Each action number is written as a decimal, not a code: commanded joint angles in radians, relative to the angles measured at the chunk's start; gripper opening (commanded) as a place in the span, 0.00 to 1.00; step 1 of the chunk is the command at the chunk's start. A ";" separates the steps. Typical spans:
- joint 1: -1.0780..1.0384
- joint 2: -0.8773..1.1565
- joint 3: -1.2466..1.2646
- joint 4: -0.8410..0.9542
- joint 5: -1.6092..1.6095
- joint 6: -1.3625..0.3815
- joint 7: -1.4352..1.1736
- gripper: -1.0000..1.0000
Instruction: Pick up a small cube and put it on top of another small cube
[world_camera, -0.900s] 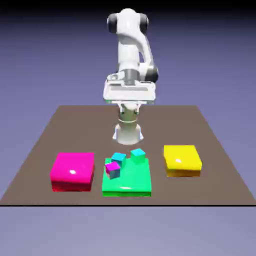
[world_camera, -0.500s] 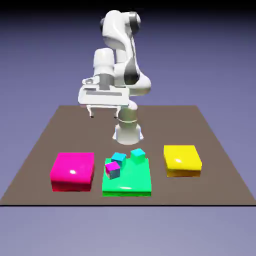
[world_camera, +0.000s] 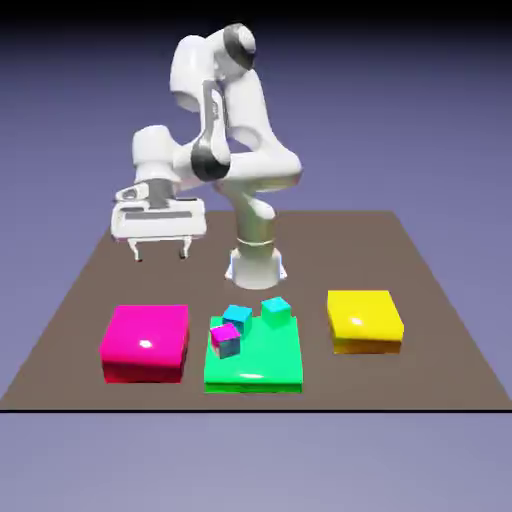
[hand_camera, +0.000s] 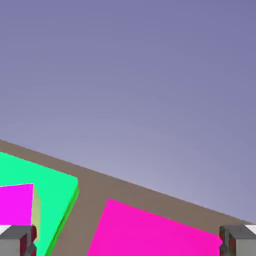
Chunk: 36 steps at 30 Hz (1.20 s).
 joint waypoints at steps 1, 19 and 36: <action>0.010 -0.002 -0.036 -0.001 0.000 -0.005 -0.038 0.50; 0.192 -0.032 -0.689 -0.025 0.002 -0.099 -0.721 0.50; 0.604 -0.160 -1.148 0.013 -0.016 0.110 -0.884 0.00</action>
